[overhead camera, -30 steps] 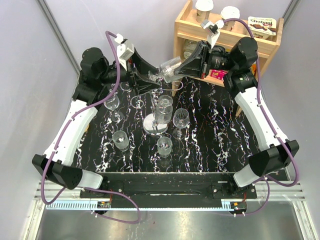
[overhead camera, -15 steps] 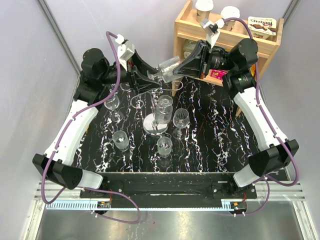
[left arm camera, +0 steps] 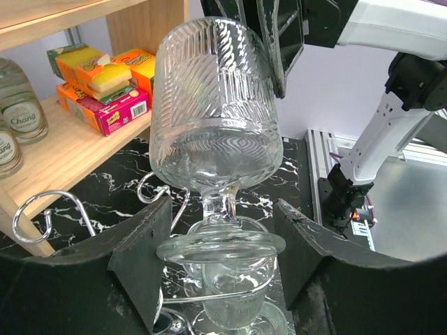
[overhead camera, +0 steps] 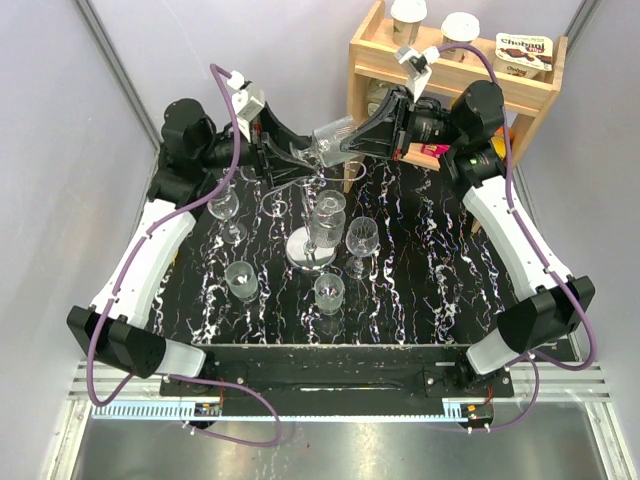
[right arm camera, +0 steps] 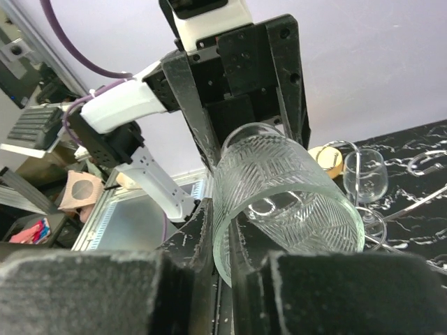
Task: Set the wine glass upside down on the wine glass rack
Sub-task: Turn the wine glass upside down at the wine rack.
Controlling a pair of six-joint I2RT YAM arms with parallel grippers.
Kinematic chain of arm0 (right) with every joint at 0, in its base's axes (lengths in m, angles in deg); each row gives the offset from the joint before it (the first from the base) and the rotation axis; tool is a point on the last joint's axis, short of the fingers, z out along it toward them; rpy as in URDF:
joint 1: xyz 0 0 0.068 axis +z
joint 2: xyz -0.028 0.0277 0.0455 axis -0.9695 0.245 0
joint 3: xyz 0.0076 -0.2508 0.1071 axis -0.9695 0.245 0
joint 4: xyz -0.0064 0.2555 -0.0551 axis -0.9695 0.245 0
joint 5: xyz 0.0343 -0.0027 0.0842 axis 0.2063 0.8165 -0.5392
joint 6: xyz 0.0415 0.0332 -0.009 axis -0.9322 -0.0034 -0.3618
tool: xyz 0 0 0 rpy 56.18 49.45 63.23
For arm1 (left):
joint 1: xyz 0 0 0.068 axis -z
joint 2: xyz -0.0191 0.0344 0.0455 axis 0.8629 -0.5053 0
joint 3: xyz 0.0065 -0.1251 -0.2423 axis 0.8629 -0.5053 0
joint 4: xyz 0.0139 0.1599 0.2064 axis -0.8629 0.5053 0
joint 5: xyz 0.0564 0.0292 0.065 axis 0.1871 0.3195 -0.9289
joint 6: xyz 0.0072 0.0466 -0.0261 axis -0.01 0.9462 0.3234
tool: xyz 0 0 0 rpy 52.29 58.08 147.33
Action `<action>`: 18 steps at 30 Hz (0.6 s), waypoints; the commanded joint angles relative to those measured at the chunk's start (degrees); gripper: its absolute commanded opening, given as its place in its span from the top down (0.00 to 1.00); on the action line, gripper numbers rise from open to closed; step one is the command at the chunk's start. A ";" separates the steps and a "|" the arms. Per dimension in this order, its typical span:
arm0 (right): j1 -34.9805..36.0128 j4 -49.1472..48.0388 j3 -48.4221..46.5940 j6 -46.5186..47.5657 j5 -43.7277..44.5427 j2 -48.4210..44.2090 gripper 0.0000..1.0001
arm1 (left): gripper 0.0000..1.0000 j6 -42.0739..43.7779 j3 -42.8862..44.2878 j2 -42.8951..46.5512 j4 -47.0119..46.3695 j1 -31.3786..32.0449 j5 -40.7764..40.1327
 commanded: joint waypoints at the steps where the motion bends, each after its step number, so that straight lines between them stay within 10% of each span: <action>1: 0.71 6.76 0.18 10.63 2.65 -0.60 0.81 | 1.00 -3.63 -0.33 1.19 -6.56 -3.27 0.14; 18: 2.47 12.04 4.84 18.72 3.88 0.81 0.64 | 1.00 2.26 3.18 -0.74 0.73 -4.33 -2.15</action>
